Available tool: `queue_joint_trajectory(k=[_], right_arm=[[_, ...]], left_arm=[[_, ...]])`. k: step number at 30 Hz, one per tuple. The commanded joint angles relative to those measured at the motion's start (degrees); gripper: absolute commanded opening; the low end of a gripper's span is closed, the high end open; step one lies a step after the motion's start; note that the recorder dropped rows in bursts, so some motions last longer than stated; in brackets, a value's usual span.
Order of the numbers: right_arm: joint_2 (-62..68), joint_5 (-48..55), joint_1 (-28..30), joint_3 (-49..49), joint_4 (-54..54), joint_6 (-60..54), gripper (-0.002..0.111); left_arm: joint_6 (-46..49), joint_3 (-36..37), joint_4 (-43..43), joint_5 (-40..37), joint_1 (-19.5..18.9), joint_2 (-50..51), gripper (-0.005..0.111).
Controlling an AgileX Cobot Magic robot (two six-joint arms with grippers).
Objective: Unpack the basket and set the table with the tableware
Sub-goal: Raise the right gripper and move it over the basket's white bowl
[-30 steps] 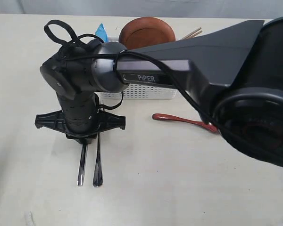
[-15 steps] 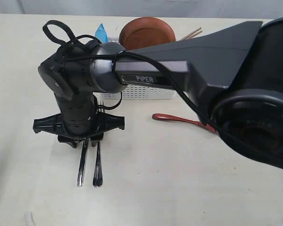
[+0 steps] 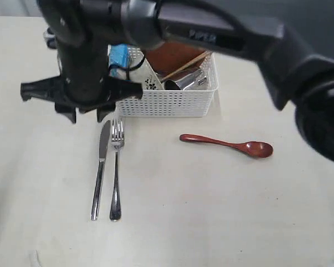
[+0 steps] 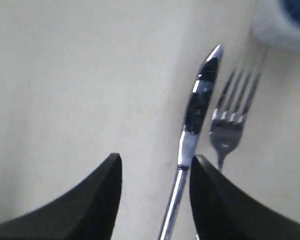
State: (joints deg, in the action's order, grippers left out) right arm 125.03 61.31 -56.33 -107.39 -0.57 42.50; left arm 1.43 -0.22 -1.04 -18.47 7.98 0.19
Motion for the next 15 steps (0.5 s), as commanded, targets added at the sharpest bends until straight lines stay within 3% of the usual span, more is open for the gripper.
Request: queue_joint_trajectory(k=[1,8,15], right_arm=[[-4.2,5.9,5.3,-2.0,1.0,-4.8,0.042],[-8.7,8.2,11.4,-2.0,7.1,-16.3,0.042],[-8.4,8.7,13.3,-1.9,9.2,-30.5,0.042]], left_arm=[[0.3,0.2,-0.2,0.1,-0.1,-0.2,0.000],[0.3,0.2,0.4,0.1,-0.1,-0.2,0.000],[0.3,0.2,0.2,0.1,-0.1,-0.2,0.000]])
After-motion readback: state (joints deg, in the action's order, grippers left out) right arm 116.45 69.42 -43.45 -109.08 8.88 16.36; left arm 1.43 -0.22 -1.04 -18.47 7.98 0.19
